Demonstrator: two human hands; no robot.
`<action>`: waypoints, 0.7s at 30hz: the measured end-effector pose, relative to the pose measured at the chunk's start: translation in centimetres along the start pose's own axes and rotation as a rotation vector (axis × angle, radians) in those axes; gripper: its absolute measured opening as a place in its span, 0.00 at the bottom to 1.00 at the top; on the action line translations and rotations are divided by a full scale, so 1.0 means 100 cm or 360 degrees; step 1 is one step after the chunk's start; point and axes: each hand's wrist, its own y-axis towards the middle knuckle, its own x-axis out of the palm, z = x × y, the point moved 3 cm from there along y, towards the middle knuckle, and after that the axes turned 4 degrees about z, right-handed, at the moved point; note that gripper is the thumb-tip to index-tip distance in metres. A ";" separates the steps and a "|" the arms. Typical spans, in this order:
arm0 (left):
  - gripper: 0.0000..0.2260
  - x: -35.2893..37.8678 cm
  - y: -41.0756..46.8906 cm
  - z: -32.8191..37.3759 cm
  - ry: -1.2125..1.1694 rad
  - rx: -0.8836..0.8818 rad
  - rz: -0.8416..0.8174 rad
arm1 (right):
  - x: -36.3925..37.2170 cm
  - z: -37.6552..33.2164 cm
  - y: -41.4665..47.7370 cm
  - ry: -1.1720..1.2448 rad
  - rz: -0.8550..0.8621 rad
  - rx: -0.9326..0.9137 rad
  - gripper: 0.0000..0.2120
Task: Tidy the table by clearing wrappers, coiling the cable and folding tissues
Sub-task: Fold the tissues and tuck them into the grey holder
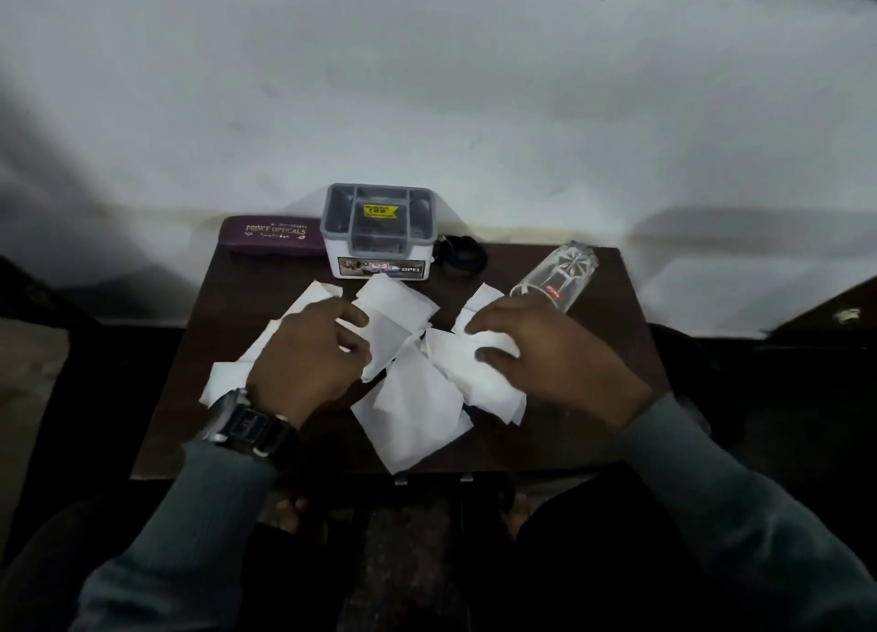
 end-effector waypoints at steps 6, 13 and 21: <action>0.08 0.002 -0.008 -0.005 0.0262 -0.0158 -0.0218 | 0.037 -0.057 -0.011 0.0014 -0.0177 0.0150 0.27; 0.21 0.021 -0.024 -0.023 0.0209 -0.0572 -0.0640 | 0.063 -0.085 -0.024 -0.0005 -0.0031 0.0118 0.35; 0.20 0.016 -0.019 -0.011 -0.0273 -0.0553 -0.0427 | 0.075 -0.085 -0.033 -0.0113 -0.0131 0.0121 0.46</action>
